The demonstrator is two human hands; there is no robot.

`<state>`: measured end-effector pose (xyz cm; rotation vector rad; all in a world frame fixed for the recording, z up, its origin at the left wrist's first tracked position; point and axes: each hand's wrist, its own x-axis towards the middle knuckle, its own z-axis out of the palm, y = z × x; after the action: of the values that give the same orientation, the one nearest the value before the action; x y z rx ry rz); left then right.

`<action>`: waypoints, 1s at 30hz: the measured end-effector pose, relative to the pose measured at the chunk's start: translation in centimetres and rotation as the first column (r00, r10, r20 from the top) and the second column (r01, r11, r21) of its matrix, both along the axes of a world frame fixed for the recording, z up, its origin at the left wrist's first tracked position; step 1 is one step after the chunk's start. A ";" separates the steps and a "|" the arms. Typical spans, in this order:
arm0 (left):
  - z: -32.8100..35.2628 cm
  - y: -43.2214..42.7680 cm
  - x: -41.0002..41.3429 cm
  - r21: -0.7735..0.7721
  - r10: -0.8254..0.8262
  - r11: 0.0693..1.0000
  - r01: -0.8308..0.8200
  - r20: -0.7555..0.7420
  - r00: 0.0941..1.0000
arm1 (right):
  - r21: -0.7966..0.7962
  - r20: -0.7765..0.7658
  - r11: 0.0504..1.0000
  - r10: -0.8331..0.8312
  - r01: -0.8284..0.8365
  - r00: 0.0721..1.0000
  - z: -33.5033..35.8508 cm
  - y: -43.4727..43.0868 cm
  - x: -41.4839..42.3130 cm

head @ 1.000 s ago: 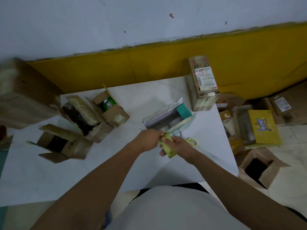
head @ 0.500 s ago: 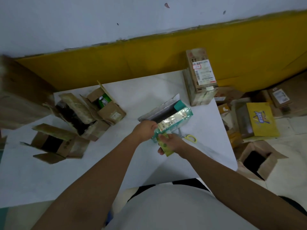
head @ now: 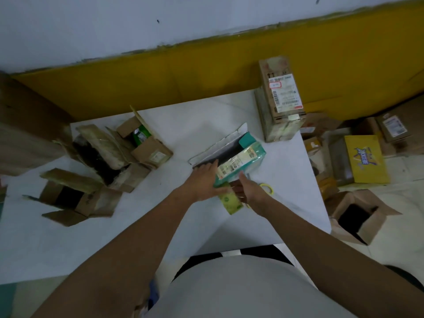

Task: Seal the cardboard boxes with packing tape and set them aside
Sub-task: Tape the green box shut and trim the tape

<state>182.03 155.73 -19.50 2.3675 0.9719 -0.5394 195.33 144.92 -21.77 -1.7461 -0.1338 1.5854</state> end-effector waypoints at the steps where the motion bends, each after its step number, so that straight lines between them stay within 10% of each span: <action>1: -0.3 0.1 -0.1 0.080 -0.062 0.995 0.064 -0.024 0.998 | -0.004 0.037 1.000 -0.019 0.019 0.999 -0.4 -0.4 0.6; 5: -0.7 0.0 -0.5 0.472 -0.157 0.873 0.124 0.031 0.987 | -0.251 0.577 0.941 0.334 -0.228 0.745 -3.3 -3.3 3.9; 11: -0.6 -3.9 -0.8 0.544 0.391 0.646 -0.535 0.366 0.844 | -0.436 0.658 0.830 0.558 -0.349 0.506 -6.4 -4.0 3.0; 19: -0.8 -5.9 -0.4 0.183 0.807 0.334 -0.925 0.451 0.381 | -0.387 0.739 0.879 0.477 -0.280 0.476 -7.7 -4.8 1.3; 23: -1.0 -4.9 -0.2 -0.262 0.979 0.072 -0.962 0.205 0.018 | -0.353 0.772 0.874 0.474 -0.333 0.425 -7.7 -6.1 2.5; 30: -1.7 -4.0 -0.6 -0.446 0.998 0.057 -0.893 0.054 0.036 | -0.473 0.817 0.715 0.575 -0.515 0.047 -8.1 -6.3 3.5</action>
<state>181.47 151.69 -21.17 0.8974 1.8390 0.3307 198.86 138.57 -29.90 -2.6623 -1.5756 0.6245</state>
